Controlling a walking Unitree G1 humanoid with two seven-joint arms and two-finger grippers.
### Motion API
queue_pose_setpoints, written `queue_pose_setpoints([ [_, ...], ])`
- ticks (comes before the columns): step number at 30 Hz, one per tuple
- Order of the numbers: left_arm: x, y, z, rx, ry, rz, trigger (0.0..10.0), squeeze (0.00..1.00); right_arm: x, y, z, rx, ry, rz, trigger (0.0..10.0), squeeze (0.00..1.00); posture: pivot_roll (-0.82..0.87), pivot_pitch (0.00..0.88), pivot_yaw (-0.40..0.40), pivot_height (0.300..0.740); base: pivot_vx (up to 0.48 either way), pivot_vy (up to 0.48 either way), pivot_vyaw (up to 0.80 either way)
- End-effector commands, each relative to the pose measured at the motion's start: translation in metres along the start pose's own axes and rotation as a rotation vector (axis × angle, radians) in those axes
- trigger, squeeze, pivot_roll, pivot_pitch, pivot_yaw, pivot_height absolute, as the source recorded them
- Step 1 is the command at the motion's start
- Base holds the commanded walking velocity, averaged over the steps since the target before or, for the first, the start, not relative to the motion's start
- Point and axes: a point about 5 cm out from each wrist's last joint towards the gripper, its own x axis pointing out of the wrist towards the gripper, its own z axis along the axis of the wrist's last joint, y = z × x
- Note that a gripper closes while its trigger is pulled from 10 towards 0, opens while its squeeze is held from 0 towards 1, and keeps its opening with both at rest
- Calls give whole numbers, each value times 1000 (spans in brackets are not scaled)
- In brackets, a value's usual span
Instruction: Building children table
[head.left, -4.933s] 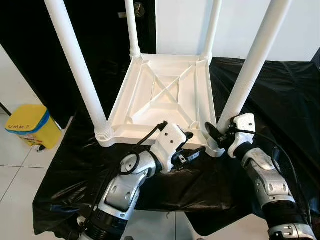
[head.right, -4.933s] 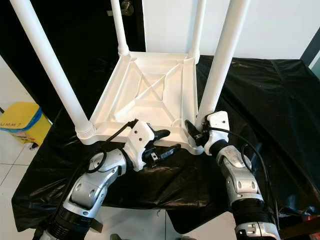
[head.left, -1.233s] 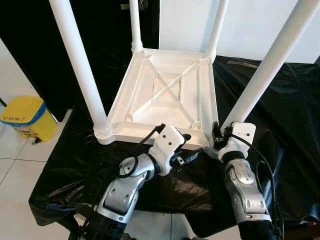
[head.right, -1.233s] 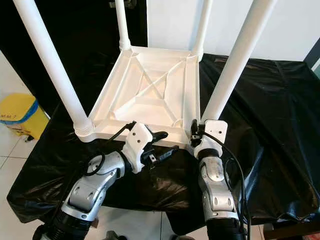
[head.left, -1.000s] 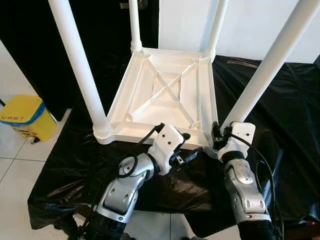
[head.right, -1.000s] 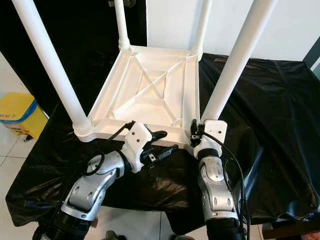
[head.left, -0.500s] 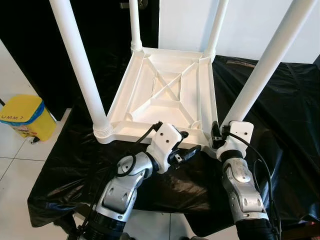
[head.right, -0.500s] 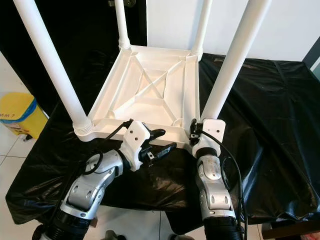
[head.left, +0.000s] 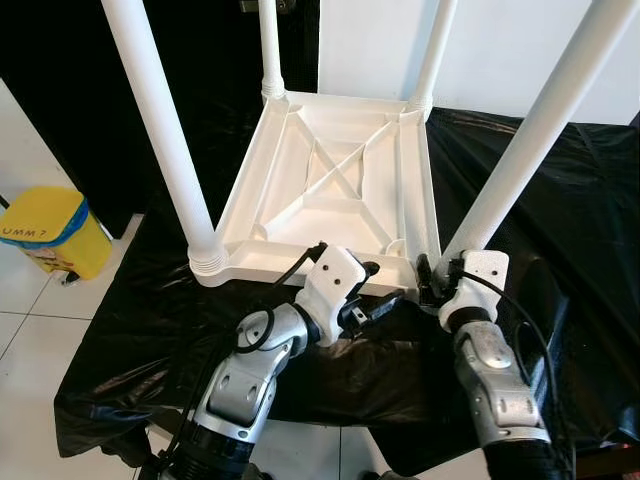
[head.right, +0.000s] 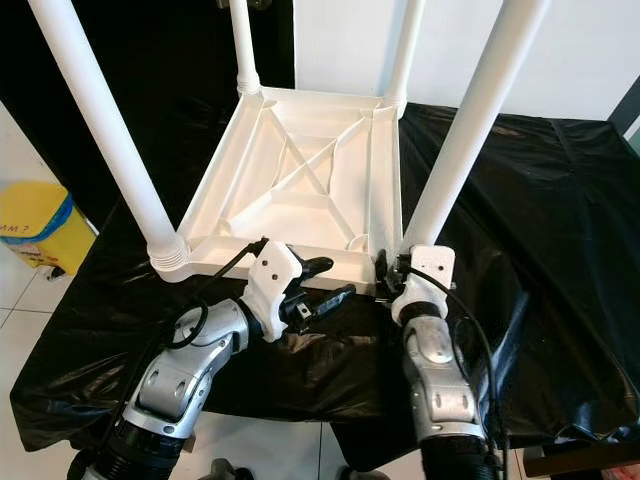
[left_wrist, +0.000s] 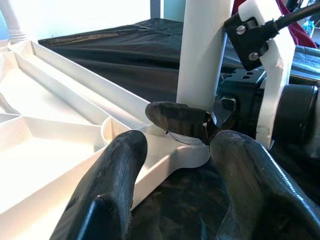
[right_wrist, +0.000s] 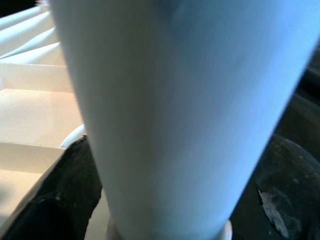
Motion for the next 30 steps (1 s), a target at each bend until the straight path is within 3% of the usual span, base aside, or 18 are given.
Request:
queue_pose_setpoints([
  [1,1,4,-2,0,12,85,10000,0,2,-5,6,9,-18,32,10000,1000,-46,88,-43,740,0,0,0],
  [2,2,3,-2,0,11,79,10000,0,6,-14,9,-18,-22,114,10000,0,-53,87,-36,740,0,0,0],
  [3,2,3,-2,0,11,79,10000,0,6,-14,9,-18,-22,114,10000,0,-53,87,-36,740,0,0,0],
  [5,2,3,-2,3,11,67,10000,0,12,-24,15,-66,-16,258,10000,0,-57,86,-29,740,0,0,0],
  [7,2,3,-2,4,11,64,10000,0,13,-26,16,-79,-11,303,10000,0,-57,86,-29,740,0,0,0],
  [13,2,3,-2,3,11,59,10000,0,15,-20,14,-116,42,497,10000,0,-58,89,-22,740,0,0,0],
  [14,2,3,-2,4,12,58,10000,0,17,-20,12,-131,54,516,8471,0,-58,89,-22,740,0,0,0],
  [15,2,3,-2,4,12,58,10000,0,17,-20,12,-131,54,516,8471,0,-58,89,-22,740,0,0,0],
  [16,2,3,-2,4,12,58,10000,0,18,-21,10,-139,62,526,3961,0,-58,89,-22,740,0,0,0],
  [19,2,3,-2,4,12,58,10000,0,18,-21,10,-139,62,526,3961,0,-58,89,-22,740,0,0,0],
  [20,1,3,-2,5,13,60,10000,0,18,-21,9,-142,71,532,0,0,-46,91,-26,740,0,0,0],
  [30,-2,3,-3,4,17,71,10000,0,16,-27,1,-121,94,501,0,0,-32,92,-32,740,0,0,0],
])
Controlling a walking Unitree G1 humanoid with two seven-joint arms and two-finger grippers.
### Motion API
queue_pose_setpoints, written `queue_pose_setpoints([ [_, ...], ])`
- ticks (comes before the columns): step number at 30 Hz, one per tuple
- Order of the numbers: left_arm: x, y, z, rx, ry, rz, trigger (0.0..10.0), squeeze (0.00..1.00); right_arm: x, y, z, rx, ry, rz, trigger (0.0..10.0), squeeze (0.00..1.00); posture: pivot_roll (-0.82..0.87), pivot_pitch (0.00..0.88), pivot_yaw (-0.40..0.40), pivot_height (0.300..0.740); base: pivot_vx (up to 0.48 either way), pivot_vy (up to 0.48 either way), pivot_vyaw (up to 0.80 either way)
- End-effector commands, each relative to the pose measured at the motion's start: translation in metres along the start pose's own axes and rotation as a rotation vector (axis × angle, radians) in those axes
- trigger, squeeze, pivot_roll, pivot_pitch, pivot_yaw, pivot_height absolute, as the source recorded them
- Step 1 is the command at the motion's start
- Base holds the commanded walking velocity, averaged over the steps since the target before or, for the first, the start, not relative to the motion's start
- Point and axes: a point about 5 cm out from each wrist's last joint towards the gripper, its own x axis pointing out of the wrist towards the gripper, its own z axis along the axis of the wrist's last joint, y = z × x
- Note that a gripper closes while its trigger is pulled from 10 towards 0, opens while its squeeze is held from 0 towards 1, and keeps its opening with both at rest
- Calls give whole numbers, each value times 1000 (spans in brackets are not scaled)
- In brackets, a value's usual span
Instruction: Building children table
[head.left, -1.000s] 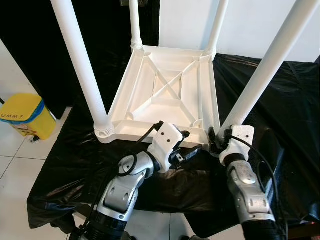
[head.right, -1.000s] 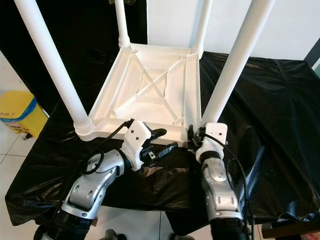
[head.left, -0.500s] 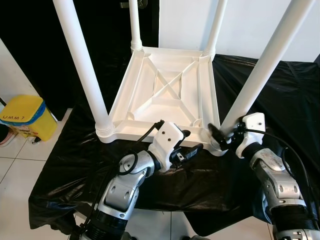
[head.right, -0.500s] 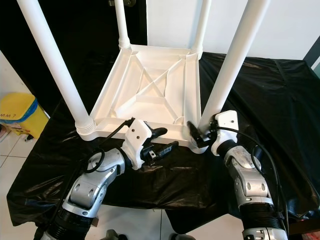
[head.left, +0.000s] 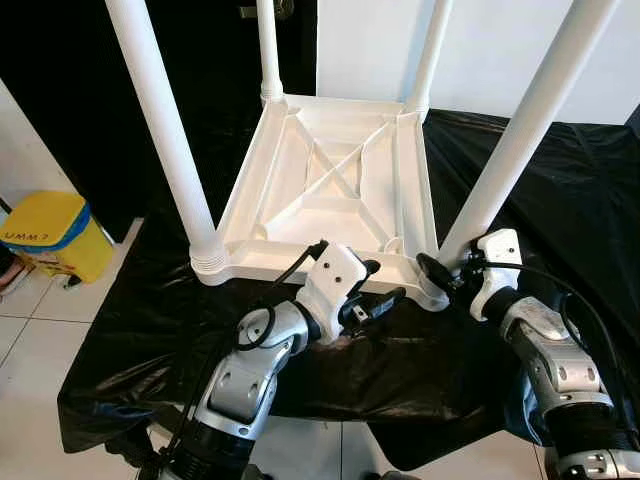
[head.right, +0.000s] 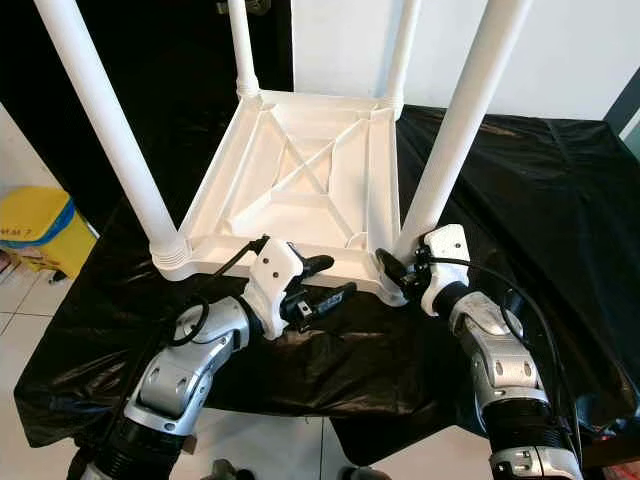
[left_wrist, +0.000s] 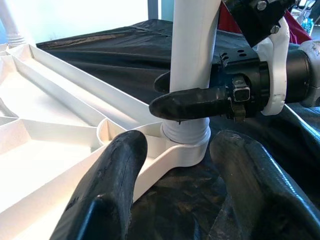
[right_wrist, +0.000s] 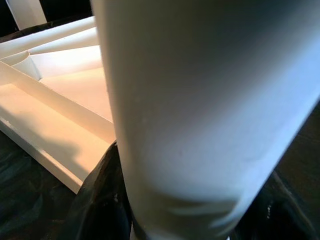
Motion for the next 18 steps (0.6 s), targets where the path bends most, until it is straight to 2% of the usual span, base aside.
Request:
queue_pose_setpoints([
  [1,-2,3,-1,6,11,77,10000,0,-2,1,-13,49,50,-61,10000,0,-33,93,-33,740,0,0,0],
  [7,-2,3,-1,5,11,77,10000,0,-3,7,-14,78,33,-172,10000,0,-35,93,-31,740,0,0,0],
  [12,-2,3,-1,5,11,76,10000,0,-2,9,-15,94,28,-212,10000,0,-35,93,-30,740,0,0,0],
  [15,-2,3,-1,5,11,73,10000,0,-2,13,-15,125,15,-338,10000,0,-35,95,-29,740,0,0,0],
  [16,-2,3,-1,5,11,73,10000,0,-2,13,-15,125,15,-338,10000,0,-35,95,-29,740,0,0,0],
  [17,-2,2,-1,4,11,72,10000,0,-2,14,-15,138,13,-410,10000,0,-37,95,-29,740,0,0,0],
  [18,-2,2,-1,4,11,72,10000,0,-2,14,-15,138,13,-410,10000,0,-37,95,-29,740,0,0,0],
])
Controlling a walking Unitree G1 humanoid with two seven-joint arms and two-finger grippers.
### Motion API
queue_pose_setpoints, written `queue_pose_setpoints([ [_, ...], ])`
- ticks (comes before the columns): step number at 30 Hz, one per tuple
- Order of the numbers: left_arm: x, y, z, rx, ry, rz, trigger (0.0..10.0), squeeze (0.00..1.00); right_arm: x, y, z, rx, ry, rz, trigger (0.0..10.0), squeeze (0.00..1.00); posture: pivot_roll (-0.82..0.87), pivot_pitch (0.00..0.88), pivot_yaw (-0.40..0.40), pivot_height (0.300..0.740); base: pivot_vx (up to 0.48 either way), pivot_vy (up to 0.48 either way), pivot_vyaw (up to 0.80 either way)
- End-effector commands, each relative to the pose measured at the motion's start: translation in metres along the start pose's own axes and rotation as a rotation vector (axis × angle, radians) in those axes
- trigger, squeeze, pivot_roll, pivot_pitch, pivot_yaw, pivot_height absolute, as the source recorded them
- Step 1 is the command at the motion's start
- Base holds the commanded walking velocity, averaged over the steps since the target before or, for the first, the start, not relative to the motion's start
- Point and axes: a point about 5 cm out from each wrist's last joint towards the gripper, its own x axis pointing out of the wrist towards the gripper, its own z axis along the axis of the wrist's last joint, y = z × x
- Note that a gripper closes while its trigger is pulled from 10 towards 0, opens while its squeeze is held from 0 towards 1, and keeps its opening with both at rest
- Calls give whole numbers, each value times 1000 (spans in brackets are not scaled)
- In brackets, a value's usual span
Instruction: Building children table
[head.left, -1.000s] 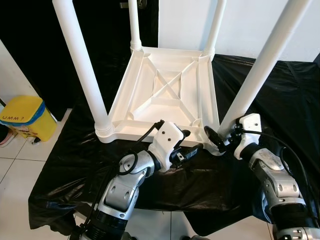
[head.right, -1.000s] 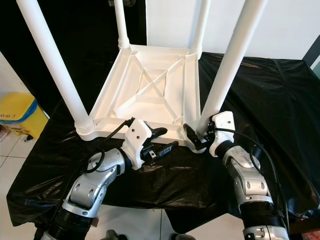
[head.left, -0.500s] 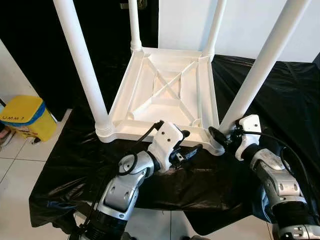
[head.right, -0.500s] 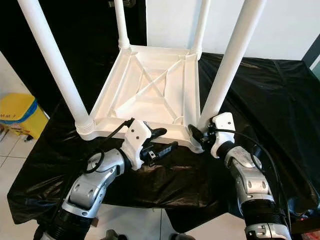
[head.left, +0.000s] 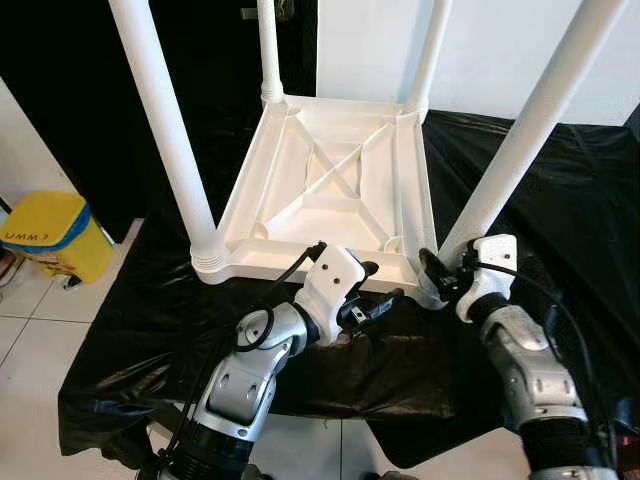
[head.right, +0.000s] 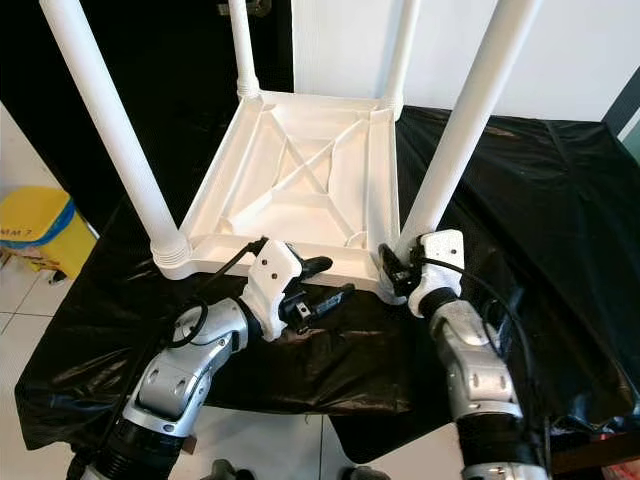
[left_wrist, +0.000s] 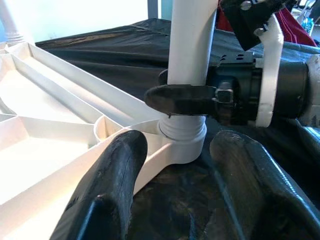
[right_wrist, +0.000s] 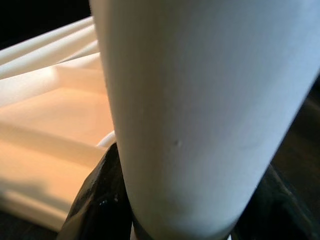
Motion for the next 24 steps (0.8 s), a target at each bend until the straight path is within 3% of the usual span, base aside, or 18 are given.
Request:
queue_pose_setpoints([
  [1,-1,2,0,6,8,70,10000,0,-4,-8,-12,16,64,-73,10000,0,-37,95,-29,740,0,0,0],
  [3,-1,2,0,4,8,68,10000,0,-6,-6,-14,31,62,-169,10000,0,-39,96,-29,740,0,0,0],
  [9,0,1,0,1,7,65,10000,0,-9,7,-16,56,68,-288,10000,0,-42,96,-29,740,0,0,0],
  [12,0,0,0,1,6,60,10000,0,-9,17,-15,65,61,-268,10000,0,-46,96,-25,740,0,0,0],
  [24,1,0,0,0,6,52,10000,0,-8,15,-5,69,7,-227,10000,0,-53,96,-19,740,0,0,0],
])
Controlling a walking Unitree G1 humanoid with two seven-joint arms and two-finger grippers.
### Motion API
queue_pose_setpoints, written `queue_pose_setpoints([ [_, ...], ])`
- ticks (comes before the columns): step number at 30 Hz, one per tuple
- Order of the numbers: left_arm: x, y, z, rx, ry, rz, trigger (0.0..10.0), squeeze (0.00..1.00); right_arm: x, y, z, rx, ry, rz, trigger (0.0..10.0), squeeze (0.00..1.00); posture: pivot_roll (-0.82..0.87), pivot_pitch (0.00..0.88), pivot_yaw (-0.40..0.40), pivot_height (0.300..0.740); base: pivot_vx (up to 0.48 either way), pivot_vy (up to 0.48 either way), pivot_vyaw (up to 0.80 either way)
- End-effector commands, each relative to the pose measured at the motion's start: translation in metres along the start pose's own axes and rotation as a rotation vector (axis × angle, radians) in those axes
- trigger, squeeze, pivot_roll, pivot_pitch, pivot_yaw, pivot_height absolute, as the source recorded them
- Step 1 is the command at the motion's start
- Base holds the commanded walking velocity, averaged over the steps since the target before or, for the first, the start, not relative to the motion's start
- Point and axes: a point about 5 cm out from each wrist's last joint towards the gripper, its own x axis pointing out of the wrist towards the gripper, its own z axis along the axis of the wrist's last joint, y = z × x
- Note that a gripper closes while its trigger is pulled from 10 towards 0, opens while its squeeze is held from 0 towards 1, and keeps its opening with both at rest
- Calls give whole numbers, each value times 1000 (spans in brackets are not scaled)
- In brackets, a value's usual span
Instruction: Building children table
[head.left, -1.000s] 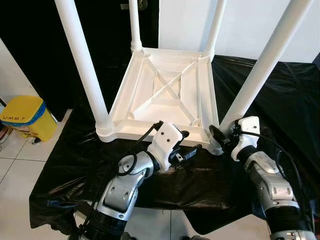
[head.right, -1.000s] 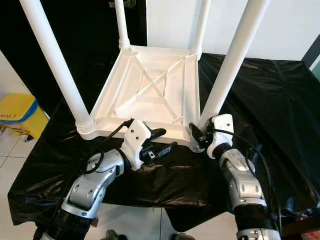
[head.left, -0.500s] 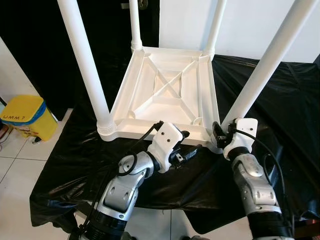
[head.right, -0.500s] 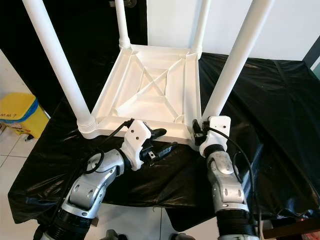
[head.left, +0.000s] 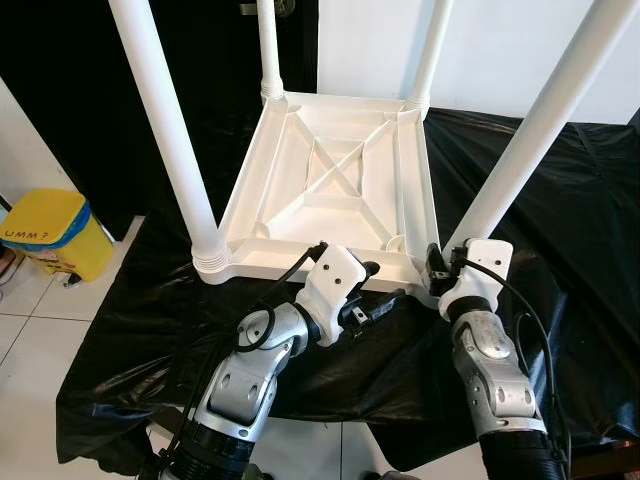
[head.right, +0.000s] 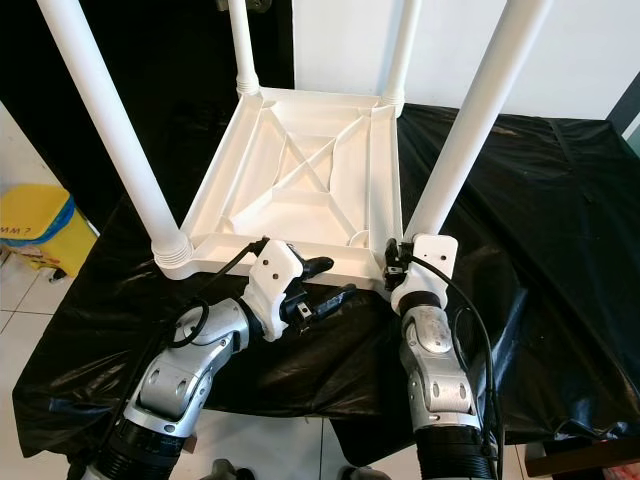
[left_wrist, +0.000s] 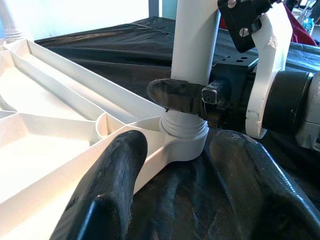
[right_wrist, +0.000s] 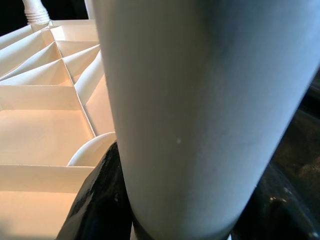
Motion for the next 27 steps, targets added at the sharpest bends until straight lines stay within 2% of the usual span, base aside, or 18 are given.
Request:
queue_pose_setpoints([
  [1,1,1,0,1,8,56,10000,0,-2,-3,-5,18,25,-2,10000,0,-53,95,-20,740,0,0,0],
  [3,1,1,-1,0,8,56,10000,0,-2,-3,-4,15,18,1,10000,0,-53,96,-20,740,0,0,0],
  [4,1,1,-1,0,8,56,10000,0,-2,-3,-2,16,7,16,10000,1000,-53,94,-21,740,0,0,0],
  [14,1,1,-1,1,9,56,10000,0,1,-9,7,19,-34,154,10000,1000,-55,92,-17,740,0,0,0],
  [21,0,1,-1,3,11,48,10000,0,2,-19,6,-37,-9,281,10000,1000,-62,90,-6,740,0,0,0],
  [22,0,1,-1,4,12,43,10000,0,3,-22,5,-64,4,329,10000,0,-65,87,0,740,0,0,0],
  [23,0,1,-1,4,12,43,10000,0,3,-22,5,-64,4,329,10000,0,-65,87,0,740,0,0,0],
  [26,1,-1,-1,6,13,26,10000,0,7,-29,0,-125,52,476,10000,0,-77,81,10,740,0,0,0],
  [27,1,-1,-1,6,13,26,10000,0,7,-29,0,-125,52,476,10000,0,-77,81,10,740,0,0,0],
])
